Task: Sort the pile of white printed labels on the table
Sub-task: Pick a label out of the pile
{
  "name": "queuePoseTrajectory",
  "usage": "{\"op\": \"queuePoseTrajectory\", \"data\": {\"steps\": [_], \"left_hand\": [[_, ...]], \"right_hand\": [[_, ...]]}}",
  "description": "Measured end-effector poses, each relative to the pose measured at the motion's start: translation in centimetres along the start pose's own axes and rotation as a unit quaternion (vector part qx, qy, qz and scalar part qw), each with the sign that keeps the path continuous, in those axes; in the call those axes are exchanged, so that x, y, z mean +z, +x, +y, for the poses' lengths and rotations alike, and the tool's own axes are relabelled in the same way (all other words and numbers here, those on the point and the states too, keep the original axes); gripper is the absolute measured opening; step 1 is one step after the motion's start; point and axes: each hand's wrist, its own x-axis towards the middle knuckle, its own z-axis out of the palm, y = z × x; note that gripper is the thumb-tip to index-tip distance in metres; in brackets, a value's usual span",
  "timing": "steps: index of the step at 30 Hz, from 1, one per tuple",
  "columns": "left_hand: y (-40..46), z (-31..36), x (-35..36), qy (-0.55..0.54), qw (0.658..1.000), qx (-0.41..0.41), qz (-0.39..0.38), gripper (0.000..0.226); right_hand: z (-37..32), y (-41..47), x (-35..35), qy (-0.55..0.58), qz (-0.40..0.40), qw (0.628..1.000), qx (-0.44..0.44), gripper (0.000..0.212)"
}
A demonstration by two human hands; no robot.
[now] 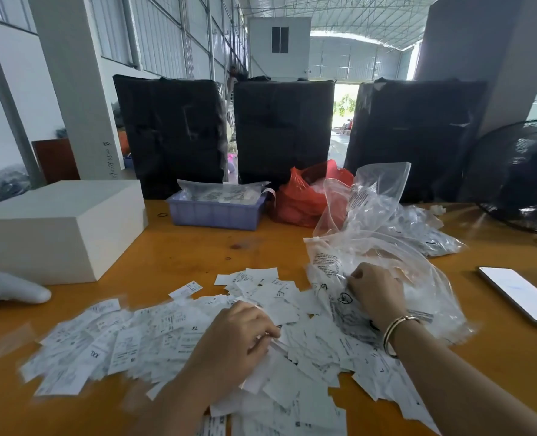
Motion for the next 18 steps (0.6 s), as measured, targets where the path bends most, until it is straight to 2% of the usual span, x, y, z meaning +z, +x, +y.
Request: {"op": "queuePoseTrajectory", "data": {"steps": [5, 9, 11, 13, 15, 18], "left_hand": [[0.0, 0.0, -0.1, -0.007, 1.0, -0.003, 0.0, 0.015], [0.0, 0.0, -0.2, -0.012, 1.0, 0.002, 0.003, 0.016], [0.0, 0.0, -0.3, -0.014, 1.0, 0.004, 0.009, 0.018], [0.1, 0.0, -0.2, -0.017, 1.0, 0.0, 0.014, 0.02], [0.2, 0.1, 0.0, -0.035, 0.999, -0.015, 0.022, 0.022], [0.3, 0.7, -0.1, -0.13, 0.986, -0.098, 0.039, 0.024]], "right_hand": [[0.3, -0.1, -0.4, -0.052, 0.009, 0.999, -0.01, 0.033], [0.3, -0.4, -1.2, -0.06, 0.077, 0.995, -0.033, 0.033], [0.1, -0.7, -1.7, 0.004, 0.129, 0.99, -0.059, 0.031], [-0.6, -0.9, -2.2, 0.132, 0.142, 0.978, -0.079, 0.024], [-1.9, -1.6, -3.0, 0.325, 0.096, 0.939, -0.06, 0.017], [-3.7, -4.2, -3.4, 0.595, -0.055, 0.802, -0.002, 0.01]]}}
